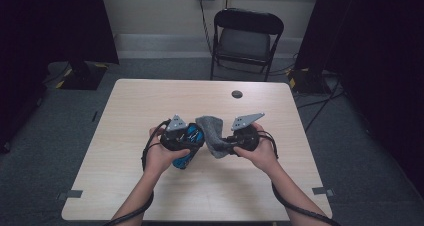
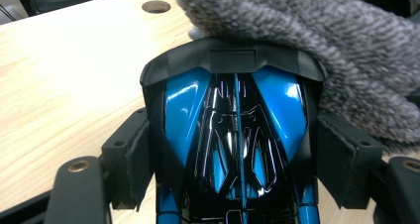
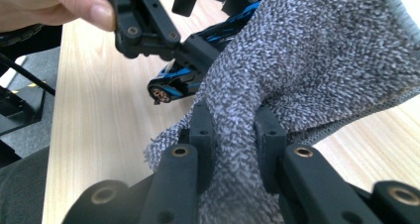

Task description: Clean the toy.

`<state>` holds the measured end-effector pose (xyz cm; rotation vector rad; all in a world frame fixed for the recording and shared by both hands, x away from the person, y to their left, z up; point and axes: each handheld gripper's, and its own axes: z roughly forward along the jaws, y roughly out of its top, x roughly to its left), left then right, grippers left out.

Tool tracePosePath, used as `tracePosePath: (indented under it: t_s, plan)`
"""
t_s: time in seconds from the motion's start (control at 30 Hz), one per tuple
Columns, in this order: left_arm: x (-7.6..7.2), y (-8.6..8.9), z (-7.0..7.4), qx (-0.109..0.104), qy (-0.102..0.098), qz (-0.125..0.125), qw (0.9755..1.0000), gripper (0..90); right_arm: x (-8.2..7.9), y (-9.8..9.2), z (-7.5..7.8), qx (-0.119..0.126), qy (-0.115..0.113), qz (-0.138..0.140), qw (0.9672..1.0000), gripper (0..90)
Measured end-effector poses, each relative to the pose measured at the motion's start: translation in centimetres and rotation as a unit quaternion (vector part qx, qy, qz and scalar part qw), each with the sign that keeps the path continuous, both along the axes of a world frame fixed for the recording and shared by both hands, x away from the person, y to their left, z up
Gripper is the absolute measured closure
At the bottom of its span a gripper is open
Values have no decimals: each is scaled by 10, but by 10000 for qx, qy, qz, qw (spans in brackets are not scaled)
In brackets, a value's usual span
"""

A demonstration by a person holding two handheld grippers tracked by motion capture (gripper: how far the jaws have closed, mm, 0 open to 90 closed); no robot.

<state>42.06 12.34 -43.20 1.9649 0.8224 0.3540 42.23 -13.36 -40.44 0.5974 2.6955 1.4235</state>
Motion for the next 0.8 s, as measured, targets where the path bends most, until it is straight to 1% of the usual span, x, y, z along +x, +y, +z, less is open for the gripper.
tracePosePath:
  t_s: [0.53,0.8]
  plan:
    - [1,4,1,-31,-12,87,10000,255,-10,-2,-6,43,41,125,9999,753]
    - [2,6,1,-44,-5,126,9999,255,-16,-4,-14,45,112,193,9997,754]
